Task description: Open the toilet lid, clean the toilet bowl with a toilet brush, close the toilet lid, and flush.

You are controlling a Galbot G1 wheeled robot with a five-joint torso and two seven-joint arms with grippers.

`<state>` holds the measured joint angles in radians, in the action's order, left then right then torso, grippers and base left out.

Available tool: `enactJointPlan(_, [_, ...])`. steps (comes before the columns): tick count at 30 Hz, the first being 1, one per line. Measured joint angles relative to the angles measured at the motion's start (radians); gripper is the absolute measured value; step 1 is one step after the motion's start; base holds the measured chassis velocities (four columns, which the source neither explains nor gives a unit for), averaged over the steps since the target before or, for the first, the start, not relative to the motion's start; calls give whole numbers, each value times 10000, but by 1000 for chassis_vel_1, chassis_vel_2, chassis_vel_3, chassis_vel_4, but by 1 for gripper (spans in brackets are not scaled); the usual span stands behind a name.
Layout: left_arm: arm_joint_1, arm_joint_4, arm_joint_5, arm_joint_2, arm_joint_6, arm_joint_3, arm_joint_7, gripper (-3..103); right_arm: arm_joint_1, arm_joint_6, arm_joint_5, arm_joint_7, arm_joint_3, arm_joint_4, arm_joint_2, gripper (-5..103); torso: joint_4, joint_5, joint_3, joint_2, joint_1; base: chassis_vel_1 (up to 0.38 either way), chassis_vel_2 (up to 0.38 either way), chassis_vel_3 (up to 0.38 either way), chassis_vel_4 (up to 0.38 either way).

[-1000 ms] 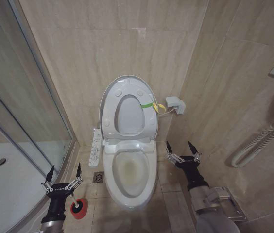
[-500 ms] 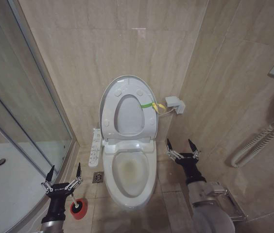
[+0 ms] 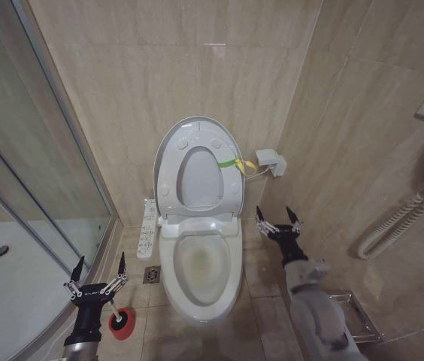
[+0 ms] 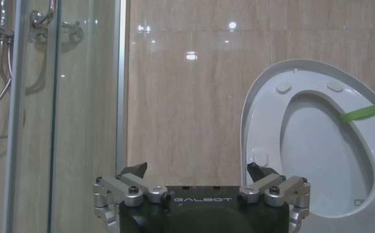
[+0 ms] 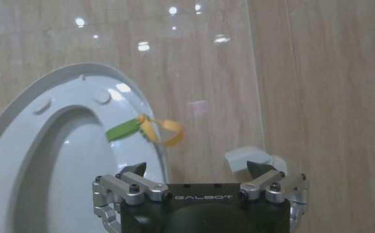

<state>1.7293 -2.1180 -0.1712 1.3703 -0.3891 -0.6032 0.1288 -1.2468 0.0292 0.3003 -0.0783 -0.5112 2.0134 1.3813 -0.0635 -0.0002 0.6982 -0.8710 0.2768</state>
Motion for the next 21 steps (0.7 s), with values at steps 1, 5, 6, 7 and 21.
enactJointPlan(1, [0, 0, 0, 0, 0, 0, 0, 100, 372, -21, 83, 0, 2, -286, -44, 100, 0, 0, 0, 0, 0, 0, 0, 0, 0])
enactJointPlan(5, [0, 0, 0, 0, 0, 0, 1, 100, 1481, -87, 303, 1, 27, -1299, -129, 100, 2, 0, 0, 0, 0, 0, 0, 0, 0])
enactJointPlan(6, [0, 0, 0, 0, 0, 0, 0, 100, 1832, -98, 362, 1, 48, -1679, -138, 100, 1, 1, 1, 0, 0, 0, 0, 0, 0])
enactJointPlan(7, [0, 0, 0, 0, 0, 0, 0, 100, 1832, -98, 362, 1, 48, -1679, -138, 100, 1, 1, 1, 0, 0, 0, 0, 0, 0])
enactJointPlan(21, [0, 0, 0, 0, 0, 0, 0, 100, 4931, -346, 469, 47, 485, -4758, -109, 100, 0, -1, 0, 1, 0, 0, 0, 0, 0])
